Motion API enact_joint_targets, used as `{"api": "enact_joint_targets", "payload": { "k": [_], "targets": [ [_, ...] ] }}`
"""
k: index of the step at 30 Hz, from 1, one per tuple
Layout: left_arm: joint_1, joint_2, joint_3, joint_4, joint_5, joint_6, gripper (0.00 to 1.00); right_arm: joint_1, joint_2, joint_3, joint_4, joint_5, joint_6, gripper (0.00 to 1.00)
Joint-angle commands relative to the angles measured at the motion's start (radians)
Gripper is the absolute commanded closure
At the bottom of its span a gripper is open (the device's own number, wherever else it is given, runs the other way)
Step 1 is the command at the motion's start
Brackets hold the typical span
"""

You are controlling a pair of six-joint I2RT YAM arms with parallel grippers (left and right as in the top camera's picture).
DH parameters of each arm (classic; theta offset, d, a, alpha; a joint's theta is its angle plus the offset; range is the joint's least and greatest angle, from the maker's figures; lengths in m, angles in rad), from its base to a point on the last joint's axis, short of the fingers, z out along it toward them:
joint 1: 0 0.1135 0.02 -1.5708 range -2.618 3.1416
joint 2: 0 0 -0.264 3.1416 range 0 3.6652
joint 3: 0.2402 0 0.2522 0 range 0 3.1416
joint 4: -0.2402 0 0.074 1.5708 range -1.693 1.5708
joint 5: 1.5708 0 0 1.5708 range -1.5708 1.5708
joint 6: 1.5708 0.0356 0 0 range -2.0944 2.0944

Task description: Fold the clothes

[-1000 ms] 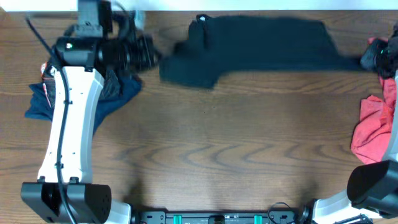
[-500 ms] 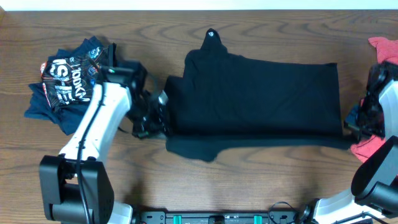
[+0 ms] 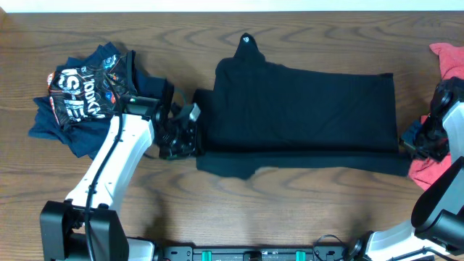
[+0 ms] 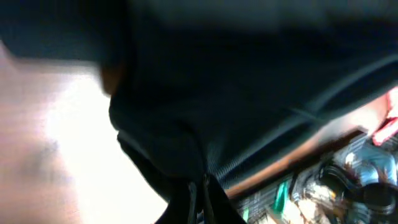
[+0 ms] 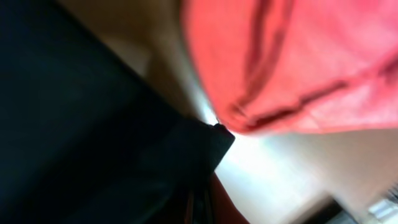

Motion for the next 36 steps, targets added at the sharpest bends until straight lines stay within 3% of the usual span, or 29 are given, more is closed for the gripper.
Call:
{"api": "enact_joint_targets", "payload": {
  "k": [1, 7, 23, 29, 31, 33, 36],
  "targets": [
    [0.005, -0.003, 0.004, 0.071, 0.011, -0.060, 0.94, -0.009, -0.004, 0.004, 0.043, -0.079, -0.031, 0.94],
    [0.004, 0.009, 0.004, 0.244, 0.011, -0.179, 0.94, -0.003, -0.004, 0.001, 0.105, -0.098, -0.031, 0.92],
    [0.003, 0.113, 0.004, 0.353, -0.001, -0.186, 0.91, 0.030, -0.004, -0.010, 0.154, -0.098, -0.031, 0.92],
    [-0.002, 0.118, 0.004, 0.478, -0.045, -0.187, 0.89, 0.031, -0.004, -0.021, 0.134, -0.098, -0.031, 0.92],
    [-0.009, 0.119, 0.004, 0.500, -0.045, -0.186, 0.83, 0.031, -0.004, -0.032, 0.135, -0.098, -0.031, 0.92],
    [-0.016, 0.120, 0.004, 0.503, -0.047, -0.185, 0.64, 0.031, -0.004, -0.046, 0.135, -0.098, -0.031, 0.92],
    [-0.012, 0.120, 0.004, 0.443, -0.109, -0.185, 0.59, 0.031, -0.004, -0.075, 0.138, -0.098, -0.031, 0.92]
  ]
}}
